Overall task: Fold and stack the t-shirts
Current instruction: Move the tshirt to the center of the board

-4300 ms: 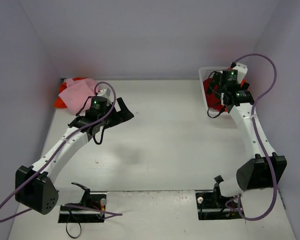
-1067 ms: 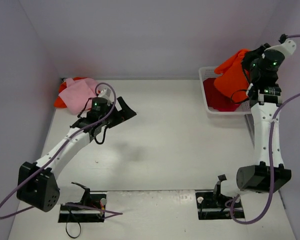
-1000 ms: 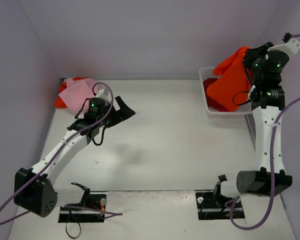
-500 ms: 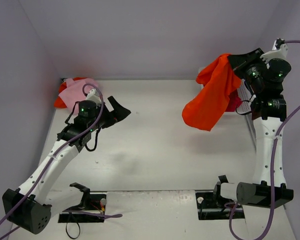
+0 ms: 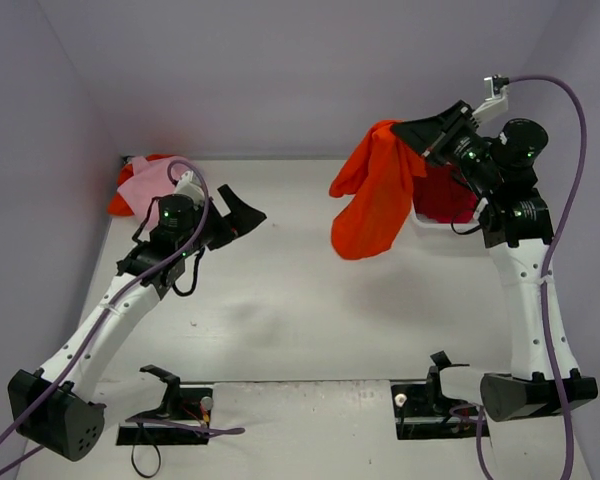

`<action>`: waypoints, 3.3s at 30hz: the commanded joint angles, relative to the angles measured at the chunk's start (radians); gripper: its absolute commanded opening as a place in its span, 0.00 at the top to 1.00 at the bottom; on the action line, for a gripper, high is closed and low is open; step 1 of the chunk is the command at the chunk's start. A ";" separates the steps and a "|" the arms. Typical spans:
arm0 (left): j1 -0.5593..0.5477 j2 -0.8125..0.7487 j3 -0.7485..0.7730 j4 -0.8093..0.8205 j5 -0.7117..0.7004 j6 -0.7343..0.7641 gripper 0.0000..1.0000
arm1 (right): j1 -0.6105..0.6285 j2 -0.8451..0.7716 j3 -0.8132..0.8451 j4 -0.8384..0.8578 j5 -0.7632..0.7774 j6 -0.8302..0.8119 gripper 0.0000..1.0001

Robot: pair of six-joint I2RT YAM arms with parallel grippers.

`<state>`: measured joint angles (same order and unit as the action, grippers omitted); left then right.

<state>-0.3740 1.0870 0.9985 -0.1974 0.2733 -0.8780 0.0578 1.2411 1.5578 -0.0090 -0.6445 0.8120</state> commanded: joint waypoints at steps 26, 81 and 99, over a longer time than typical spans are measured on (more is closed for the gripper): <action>-0.111 0.171 0.065 0.458 0.193 -0.056 0.09 | 0.408 0.021 -0.168 0.175 0.123 -0.004 1.00; -0.290 0.028 -0.024 0.397 0.087 0.028 0.24 | 0.439 0.023 -0.091 -0.055 0.318 -0.162 1.00; -0.301 0.040 0.002 0.265 -0.126 0.211 0.25 | 0.441 0.012 -0.099 -0.036 0.259 -0.134 1.00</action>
<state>-0.6731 1.1519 0.9314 0.0463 0.2024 -0.7296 0.5030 1.2705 1.4231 -0.1562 -0.3576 0.6651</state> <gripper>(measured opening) 0.755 0.007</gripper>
